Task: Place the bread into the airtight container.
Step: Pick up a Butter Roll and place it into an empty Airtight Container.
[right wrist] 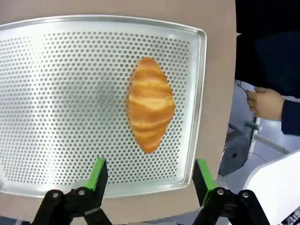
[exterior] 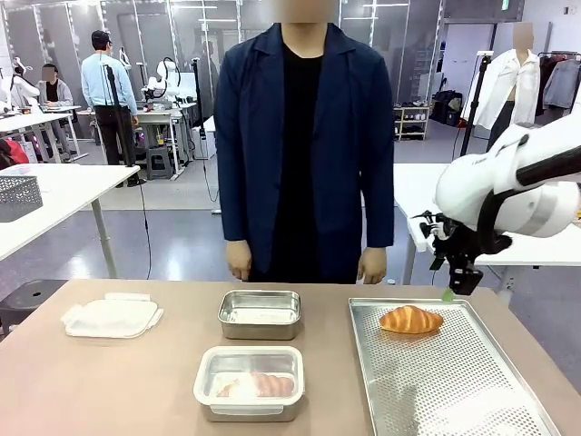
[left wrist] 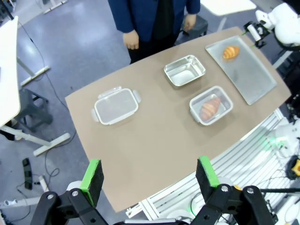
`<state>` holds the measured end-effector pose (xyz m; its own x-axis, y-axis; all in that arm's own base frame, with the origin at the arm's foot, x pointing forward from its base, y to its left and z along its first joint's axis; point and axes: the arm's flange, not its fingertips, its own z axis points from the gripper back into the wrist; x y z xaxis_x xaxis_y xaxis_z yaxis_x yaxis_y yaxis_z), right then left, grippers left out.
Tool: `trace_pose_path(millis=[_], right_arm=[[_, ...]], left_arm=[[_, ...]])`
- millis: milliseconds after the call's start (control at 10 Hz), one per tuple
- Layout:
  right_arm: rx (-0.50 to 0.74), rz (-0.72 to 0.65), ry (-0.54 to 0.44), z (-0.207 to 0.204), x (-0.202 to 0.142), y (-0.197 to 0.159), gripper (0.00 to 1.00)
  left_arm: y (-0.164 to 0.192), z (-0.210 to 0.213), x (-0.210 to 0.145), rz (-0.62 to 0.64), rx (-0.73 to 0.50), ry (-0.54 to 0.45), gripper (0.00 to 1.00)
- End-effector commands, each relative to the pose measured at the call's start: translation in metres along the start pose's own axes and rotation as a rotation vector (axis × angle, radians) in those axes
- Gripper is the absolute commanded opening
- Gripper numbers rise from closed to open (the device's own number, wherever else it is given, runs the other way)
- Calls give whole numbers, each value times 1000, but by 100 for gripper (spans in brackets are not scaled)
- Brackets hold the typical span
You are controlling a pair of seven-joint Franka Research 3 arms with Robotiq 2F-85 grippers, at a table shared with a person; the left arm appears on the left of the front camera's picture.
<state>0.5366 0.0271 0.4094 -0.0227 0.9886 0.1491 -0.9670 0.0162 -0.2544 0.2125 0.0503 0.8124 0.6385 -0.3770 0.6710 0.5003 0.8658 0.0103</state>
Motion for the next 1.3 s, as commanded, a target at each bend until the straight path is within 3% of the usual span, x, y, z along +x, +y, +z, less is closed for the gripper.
trace_pose_path(millis=[0, 500, 600, 1200], right_arm=[[-4, -43, 60, -24, 13, -16, 91], [41, -117, 50, -62, 27, -29, 91], [24, -61, 31, -55, 22, -21, 91], [24, -61, 31, -55, 22, -21, 91]], left_arm=[[0, 0, 0, -10, 2, 3, 100], [0, 0, 0, -10, 2, 3, 100], [0, 0, 0, -10, 2, 3, 100], [0, 0, 0, -10, 2, 3, 100]])
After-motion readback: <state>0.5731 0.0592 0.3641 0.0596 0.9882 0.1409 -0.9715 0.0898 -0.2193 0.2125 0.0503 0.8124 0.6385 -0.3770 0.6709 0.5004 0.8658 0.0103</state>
